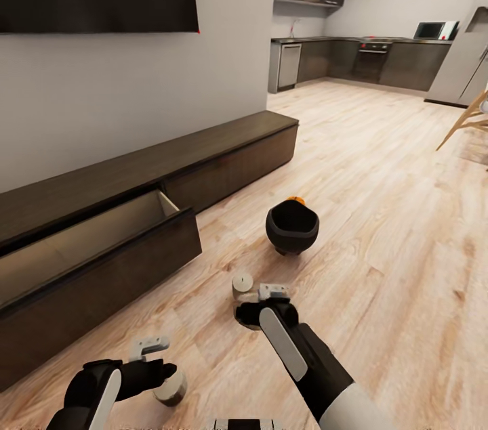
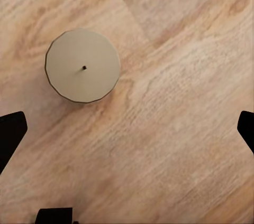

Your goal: Place each of the two pumpkins and all three candles from the living room inside a cabinet in the living room (use any cabinet), then make sure every cabinet is closed, and position the cauldron so it is next to a table in the living room.

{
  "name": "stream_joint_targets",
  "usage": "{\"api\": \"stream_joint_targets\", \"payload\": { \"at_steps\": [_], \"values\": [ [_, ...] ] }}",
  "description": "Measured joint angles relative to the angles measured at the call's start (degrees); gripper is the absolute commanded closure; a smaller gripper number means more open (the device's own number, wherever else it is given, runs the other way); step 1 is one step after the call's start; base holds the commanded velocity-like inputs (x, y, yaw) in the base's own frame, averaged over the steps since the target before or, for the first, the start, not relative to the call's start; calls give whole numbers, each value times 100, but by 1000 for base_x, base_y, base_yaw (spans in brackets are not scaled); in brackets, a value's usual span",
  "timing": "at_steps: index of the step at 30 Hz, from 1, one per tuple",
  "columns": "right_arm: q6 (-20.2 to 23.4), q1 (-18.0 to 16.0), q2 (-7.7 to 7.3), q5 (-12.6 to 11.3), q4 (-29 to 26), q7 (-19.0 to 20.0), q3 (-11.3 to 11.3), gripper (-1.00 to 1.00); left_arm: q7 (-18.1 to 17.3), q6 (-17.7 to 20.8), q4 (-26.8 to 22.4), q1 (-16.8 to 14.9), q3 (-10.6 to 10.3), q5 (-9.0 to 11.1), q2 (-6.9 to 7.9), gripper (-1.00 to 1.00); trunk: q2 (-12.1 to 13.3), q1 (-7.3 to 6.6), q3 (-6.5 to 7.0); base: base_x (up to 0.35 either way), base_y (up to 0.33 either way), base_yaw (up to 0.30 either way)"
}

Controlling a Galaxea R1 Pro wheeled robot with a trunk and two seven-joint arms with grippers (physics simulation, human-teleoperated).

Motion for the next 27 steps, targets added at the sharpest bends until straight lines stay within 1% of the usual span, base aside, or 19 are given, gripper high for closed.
{"api": "stream_joint_targets", "payload": {
  "at_steps": [1,2,3,4,6,8,10,13,15,18,21,27],
  "values": [
    [-16,190,0,-16,-483,7,212,100,0,-2,0,0,0,0,1,-100,-2,2,-22,0,0,0],
    [-6,262,0,-10,-659,7,267,100,0,-3,0,0,0,0,2,-100,-3,5,-44,0,0,0],
    [34,318,0,66,-781,3,296,100,0,-3,-1,0,1,0,2,-100,-4,8,-67,0,0,0],
    [15,374,0,35,-900,7,329,100,0,-3,0,0,1,0,2,-100,-5,10,-89,0,0,0],
    [16,422,0,63,-988,11,354,100,0,-3,-1,0,1,0,2,-100,-8,16,-133,0,0,0],
    [-1,447,0,56,-1016,17,403,100,0,-3,-1,0,1,0,2,-100,-11,21,-178,0,0,0],
    [-22,512,-65,142,-1080,89,336,100,10,-69,63,1,-52,21,-58,-100,-11,21,-178,0,0,0],
    [-64,608,-162,126,-1176,197,267,100,-10,-165,14,1,-54,27,-155,-100,-11,21,-178,0,0,0],
    [-146,565,-96,27,-1112,275,336,100,-11,-230,-31,0,-58,28,-219,-100,-11,21,-177,0,0,0],
    [-243,468,0,48,-1019,195,435,100,-16,-326,-50,0,-60,25,-242,-100,-11,21,-177,0,0,0],
    [-269,448,0,67,-921,108,449,100,-15,-423,-52,1,-60,24,-246,-100,-11,21,-178,0,0,0],
    [-289,445,0,72,-781,-65,450,100,-12,-436,-50,1,-60,23,-241,-100,-11,21,-177,0,0,0]
  ]
}}
